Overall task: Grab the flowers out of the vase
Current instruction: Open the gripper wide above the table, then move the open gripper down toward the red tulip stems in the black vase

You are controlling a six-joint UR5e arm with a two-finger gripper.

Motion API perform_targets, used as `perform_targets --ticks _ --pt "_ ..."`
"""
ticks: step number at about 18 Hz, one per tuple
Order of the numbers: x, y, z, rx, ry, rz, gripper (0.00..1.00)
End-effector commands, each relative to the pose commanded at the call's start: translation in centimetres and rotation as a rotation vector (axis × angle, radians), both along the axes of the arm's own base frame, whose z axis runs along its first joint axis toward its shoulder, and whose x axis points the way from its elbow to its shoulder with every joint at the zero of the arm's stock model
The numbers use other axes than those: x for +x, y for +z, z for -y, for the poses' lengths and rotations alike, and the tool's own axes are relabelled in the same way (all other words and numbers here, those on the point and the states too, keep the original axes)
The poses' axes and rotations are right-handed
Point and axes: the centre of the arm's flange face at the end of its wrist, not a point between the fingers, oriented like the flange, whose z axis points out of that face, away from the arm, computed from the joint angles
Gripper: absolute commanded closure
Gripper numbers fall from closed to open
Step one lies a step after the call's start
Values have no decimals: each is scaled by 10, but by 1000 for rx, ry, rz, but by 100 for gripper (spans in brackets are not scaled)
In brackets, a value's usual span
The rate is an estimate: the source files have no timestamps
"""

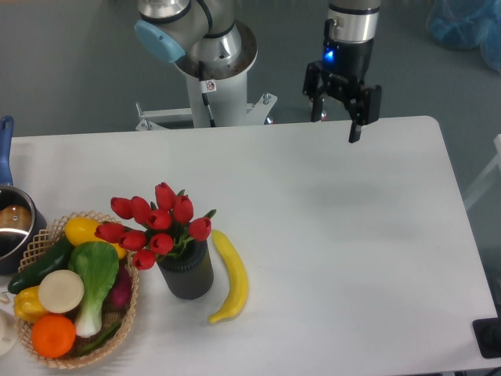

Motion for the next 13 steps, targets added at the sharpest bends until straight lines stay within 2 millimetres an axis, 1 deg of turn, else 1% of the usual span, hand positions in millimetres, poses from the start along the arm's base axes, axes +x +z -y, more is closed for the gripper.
perform_targets --ticks 3,6,11,13 --pt "2 -4 -4 47 9 38 0" --pt "4 -4 -10 150 40 111 0" --pt "9 -7 -16 204 124 208 0" --pt "13 -11 -17 224 124 222 0"
